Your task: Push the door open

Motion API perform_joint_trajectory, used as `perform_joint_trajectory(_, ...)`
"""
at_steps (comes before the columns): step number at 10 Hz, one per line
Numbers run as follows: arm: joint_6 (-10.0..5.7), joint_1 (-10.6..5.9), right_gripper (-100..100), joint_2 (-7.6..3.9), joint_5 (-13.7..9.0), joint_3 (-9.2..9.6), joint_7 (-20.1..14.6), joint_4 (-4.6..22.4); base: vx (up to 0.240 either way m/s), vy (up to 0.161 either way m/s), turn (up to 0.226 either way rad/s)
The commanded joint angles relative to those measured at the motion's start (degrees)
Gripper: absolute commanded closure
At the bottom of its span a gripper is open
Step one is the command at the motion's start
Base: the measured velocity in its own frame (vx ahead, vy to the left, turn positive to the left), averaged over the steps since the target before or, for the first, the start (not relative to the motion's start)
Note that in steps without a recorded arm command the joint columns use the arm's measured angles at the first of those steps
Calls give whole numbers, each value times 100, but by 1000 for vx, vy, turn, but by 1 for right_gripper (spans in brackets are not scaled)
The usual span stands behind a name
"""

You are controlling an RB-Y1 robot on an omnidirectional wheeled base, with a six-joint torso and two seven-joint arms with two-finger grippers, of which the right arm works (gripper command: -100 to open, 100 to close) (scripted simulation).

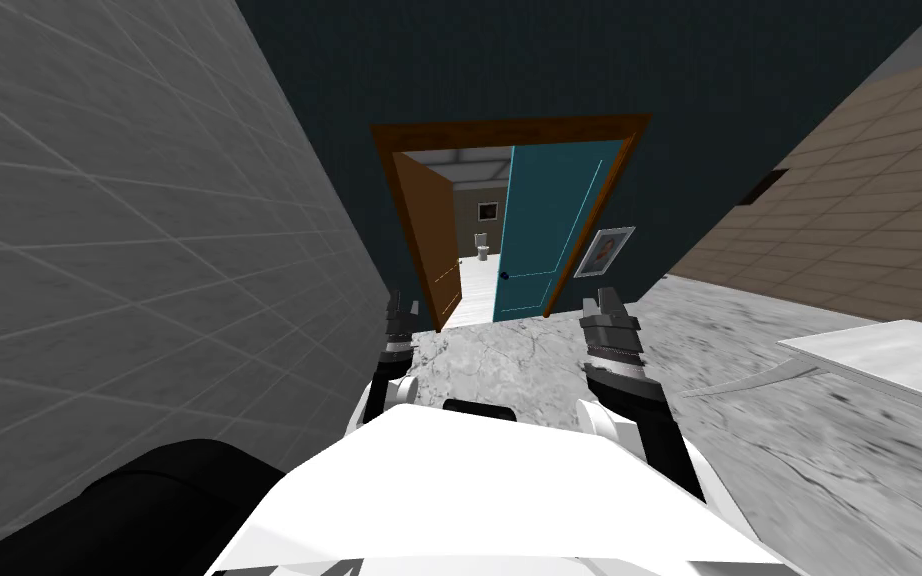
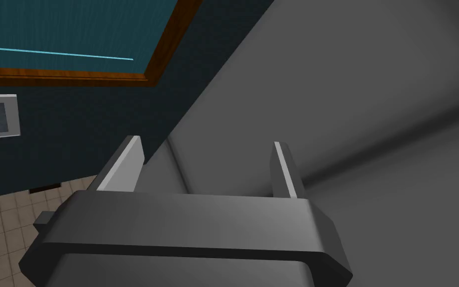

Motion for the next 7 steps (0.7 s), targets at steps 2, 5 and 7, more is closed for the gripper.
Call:
perform_joint_trajectory(2,-138,-51,-100,-158,184,2,204,297,159,-8,-66)
perform_joint_trajectory(5,-289,-107,-100,-289,384,5,426,621,163,-45,-42)
perform_joint_trajectory(7,-365,-135,-100,-346,484,6,538,783,129,-20,-37)
